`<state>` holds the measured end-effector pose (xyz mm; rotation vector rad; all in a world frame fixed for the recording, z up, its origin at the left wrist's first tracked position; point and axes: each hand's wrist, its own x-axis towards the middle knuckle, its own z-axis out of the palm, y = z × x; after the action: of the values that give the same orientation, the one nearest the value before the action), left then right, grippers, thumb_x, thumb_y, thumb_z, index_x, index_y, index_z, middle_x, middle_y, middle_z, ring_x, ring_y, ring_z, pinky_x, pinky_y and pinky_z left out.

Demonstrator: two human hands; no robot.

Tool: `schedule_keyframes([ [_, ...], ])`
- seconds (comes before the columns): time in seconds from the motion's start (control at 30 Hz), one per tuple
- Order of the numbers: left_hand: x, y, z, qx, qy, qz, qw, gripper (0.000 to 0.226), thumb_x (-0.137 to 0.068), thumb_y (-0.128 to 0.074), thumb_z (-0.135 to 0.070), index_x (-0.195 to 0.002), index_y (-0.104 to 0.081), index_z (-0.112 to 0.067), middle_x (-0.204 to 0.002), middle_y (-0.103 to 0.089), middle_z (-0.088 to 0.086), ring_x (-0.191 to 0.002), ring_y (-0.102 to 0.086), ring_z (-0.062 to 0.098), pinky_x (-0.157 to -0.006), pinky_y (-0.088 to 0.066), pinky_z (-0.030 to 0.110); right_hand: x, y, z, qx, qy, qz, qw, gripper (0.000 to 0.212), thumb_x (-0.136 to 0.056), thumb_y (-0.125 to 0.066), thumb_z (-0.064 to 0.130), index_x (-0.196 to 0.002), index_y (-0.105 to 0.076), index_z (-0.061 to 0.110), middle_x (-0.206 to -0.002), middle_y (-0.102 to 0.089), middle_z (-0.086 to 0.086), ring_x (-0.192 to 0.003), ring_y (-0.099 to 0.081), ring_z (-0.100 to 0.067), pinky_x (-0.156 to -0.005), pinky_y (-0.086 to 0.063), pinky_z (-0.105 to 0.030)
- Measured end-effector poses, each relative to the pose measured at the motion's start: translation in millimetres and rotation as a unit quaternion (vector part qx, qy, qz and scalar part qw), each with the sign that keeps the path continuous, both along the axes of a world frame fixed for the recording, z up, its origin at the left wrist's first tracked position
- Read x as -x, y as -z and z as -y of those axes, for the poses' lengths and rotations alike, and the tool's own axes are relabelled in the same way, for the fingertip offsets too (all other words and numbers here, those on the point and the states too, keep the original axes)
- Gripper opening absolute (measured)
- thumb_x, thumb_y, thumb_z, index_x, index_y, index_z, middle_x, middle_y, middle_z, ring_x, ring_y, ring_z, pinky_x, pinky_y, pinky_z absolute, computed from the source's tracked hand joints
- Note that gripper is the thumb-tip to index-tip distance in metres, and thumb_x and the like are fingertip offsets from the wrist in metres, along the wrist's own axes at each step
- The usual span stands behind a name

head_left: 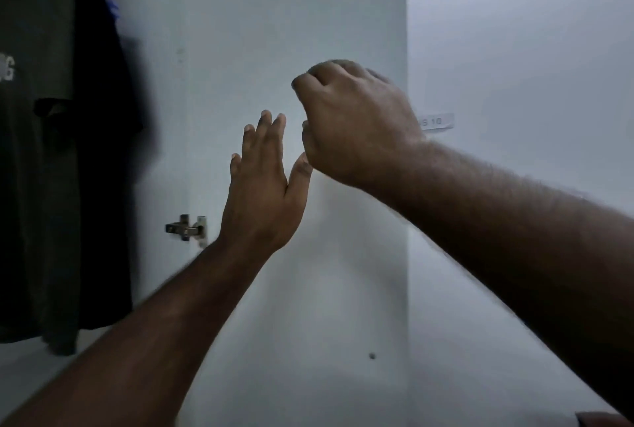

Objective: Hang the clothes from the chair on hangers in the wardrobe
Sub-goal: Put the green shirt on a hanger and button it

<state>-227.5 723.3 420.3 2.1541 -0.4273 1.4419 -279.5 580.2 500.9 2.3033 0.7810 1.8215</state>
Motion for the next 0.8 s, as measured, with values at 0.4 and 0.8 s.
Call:
schedule_keyframes([
  [0.4, 23, 12, 122, -0.095, 0.005, 0.011, 0.995, 0.077, -0.095, -0.009, -0.066, -0.161, 0.000, -0.028, -0.168, 0.009, -0.007, -0.152, 0.019, 0.011, -0.125, 0.004, 0.046, 30, 46, 135, 0.042, 0.128, -0.024, 0.991, 0.060, -0.091, -0.056, 0.027, -0.146, -0.043, 0.008, -0.151, -0.045, -0.017, -0.144, -0.035, -0.036, -0.114, -0.033, -0.059],
  [0.8, 21, 24, 221, -0.137, 0.141, 0.060, 0.979, 0.075, -0.097, -0.015, -0.060, -0.160, 0.002, -0.024, -0.169, 0.008, -0.003, -0.154, 0.016, 0.016, -0.124, -0.001, 0.054, 66, 71, 215, 0.032, 0.275, -0.007, 0.961, 0.072, -0.090, -0.056, 0.024, -0.154, -0.029, 0.008, -0.162, -0.027, -0.015, -0.152, -0.017, -0.032, -0.118, -0.025, -0.058],
])
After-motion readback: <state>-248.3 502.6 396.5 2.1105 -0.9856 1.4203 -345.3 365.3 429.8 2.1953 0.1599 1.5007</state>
